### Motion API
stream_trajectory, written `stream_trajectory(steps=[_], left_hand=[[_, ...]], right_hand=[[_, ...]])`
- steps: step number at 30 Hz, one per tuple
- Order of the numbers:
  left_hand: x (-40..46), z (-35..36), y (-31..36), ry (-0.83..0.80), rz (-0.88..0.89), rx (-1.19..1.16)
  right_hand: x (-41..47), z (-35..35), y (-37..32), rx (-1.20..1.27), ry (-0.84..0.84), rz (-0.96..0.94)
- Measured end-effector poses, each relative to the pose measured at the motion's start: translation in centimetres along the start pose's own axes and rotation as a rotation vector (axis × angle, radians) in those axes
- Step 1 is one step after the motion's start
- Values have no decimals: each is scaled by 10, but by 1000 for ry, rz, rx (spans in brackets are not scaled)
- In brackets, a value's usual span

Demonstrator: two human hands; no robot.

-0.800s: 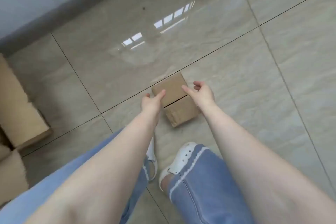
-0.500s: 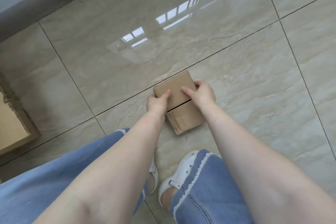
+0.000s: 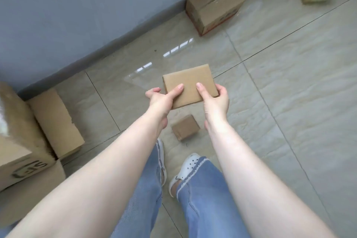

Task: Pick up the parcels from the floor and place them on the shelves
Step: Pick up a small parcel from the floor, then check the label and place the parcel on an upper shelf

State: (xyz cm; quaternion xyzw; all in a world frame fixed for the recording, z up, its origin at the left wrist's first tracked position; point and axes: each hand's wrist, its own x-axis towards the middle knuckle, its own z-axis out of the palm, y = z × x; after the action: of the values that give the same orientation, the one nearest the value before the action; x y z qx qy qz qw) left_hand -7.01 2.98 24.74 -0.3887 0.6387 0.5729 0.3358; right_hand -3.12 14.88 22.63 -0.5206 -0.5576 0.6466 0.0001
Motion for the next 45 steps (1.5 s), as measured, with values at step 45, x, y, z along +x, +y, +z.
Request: stream_trajectory(steps=[45], left_hand=[[-407,-55,239,-884,575,592]], right_hand=[[-359,-138,-314,180,-286,-225]])
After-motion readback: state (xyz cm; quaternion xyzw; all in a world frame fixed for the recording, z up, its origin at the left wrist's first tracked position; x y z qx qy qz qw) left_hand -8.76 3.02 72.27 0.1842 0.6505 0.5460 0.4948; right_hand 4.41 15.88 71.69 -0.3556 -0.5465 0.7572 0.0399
